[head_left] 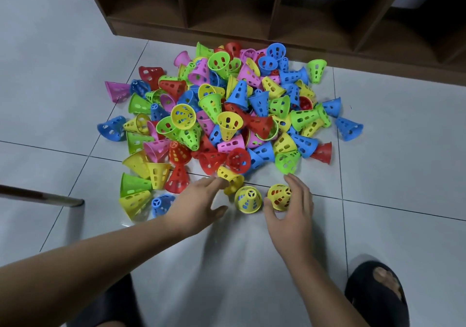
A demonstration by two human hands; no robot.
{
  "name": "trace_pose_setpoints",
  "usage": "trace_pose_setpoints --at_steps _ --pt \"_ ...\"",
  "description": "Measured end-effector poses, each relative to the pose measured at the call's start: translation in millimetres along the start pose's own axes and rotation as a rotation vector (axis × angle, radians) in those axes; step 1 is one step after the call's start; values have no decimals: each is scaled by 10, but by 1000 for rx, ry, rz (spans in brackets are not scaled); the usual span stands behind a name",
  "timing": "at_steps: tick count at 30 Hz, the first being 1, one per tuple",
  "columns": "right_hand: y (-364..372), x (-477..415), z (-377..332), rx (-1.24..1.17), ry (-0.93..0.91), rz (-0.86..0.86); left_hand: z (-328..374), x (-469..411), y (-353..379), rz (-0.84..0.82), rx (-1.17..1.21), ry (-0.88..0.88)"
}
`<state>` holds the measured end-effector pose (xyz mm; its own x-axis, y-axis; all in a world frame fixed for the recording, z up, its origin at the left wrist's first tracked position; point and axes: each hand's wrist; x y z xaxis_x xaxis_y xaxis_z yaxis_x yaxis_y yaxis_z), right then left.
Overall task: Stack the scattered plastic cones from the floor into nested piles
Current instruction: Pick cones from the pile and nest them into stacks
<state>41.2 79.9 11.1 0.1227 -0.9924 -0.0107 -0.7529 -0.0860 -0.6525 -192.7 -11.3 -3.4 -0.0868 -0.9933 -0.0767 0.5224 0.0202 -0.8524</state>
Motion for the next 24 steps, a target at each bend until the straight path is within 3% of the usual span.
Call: trace_pose_setpoints --at_steps 8,15,24 --pt "558 146 -667 211 -327 -183 -452 633 -327 55 -209 -214" --pt "949 -131 -850 723 -190 -291 -650 1001 -300 114 -113 -380" --pt "1174 -246 -933 888 -264 -375 -599 1166 -65 -11 96 -455"
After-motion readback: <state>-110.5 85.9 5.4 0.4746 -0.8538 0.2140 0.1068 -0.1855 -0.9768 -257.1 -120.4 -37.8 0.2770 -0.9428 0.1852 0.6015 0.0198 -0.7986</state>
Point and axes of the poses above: each hand's wrist, its own x-axis away from the middle knuckle, its own y-axis out of the palm, z = x × y, and after that the axes turned 12 degrees about y, right-handed
